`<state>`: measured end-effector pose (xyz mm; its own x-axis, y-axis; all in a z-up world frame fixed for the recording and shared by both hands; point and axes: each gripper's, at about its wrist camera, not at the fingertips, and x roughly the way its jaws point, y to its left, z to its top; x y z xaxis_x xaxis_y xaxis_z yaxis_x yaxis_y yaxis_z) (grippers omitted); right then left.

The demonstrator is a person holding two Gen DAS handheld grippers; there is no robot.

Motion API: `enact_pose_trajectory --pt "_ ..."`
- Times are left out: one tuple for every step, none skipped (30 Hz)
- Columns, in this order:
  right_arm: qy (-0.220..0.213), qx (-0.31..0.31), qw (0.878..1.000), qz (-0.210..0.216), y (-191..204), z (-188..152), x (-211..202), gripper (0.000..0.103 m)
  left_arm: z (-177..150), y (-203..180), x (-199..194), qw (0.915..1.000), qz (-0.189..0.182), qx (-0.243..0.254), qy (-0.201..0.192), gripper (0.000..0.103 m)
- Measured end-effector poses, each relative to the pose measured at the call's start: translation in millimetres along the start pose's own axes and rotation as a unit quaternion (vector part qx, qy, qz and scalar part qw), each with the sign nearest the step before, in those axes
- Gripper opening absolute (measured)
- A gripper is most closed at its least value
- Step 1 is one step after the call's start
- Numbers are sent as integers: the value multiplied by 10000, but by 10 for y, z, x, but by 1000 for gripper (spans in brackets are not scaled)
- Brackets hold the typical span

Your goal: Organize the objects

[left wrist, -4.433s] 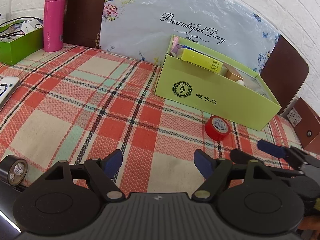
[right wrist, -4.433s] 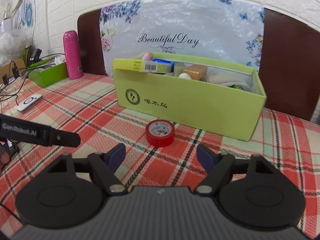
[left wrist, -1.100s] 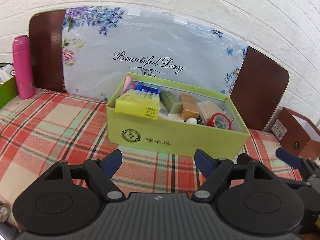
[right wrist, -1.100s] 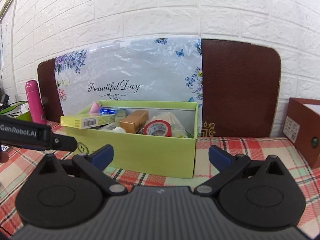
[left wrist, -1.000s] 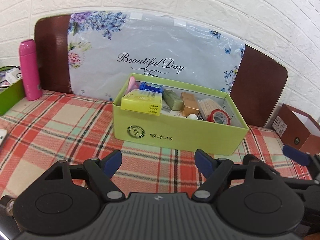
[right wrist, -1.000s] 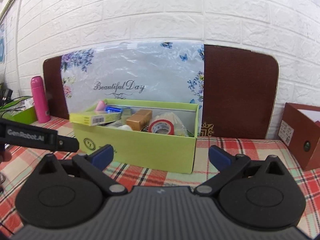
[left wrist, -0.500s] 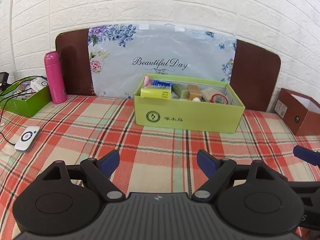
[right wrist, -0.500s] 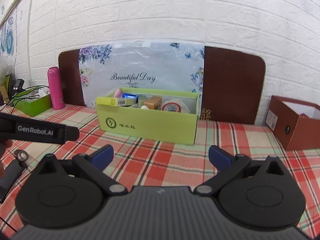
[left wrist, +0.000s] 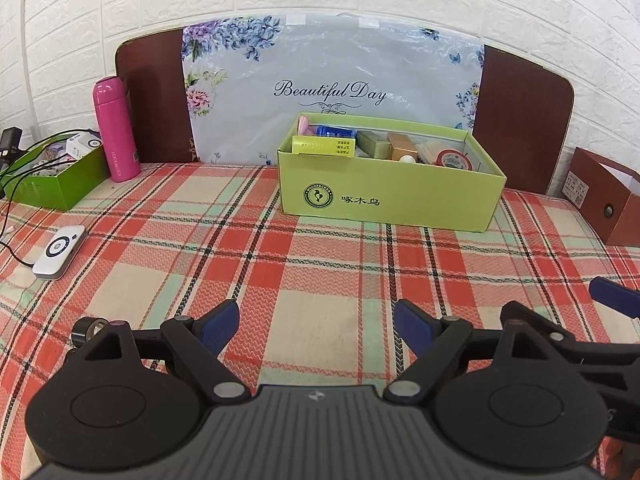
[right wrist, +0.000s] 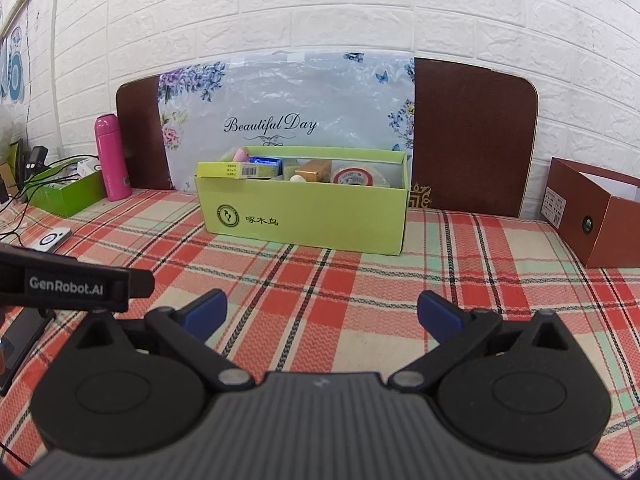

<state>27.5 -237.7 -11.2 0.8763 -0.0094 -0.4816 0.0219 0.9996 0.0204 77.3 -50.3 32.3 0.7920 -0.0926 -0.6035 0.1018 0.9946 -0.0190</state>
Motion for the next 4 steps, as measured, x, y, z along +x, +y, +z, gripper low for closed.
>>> enact_pose_trajectory --pt "-2 15 10000 -15 -8 2 8 103 -7 -2 6 10000 -16 18 -20 87" --pt "4 31 10000 -32 -18 3 19 103 -11 0 12 10000 -34 23 -20 87" --pt "18 49 10000 -46 -28 2 30 103 -11 -2 21 10000 -35 17 5 87" --pt "33 64 10000 -50 -35 1 42 103 -12 -4 29 10000 -34 10 26 87"
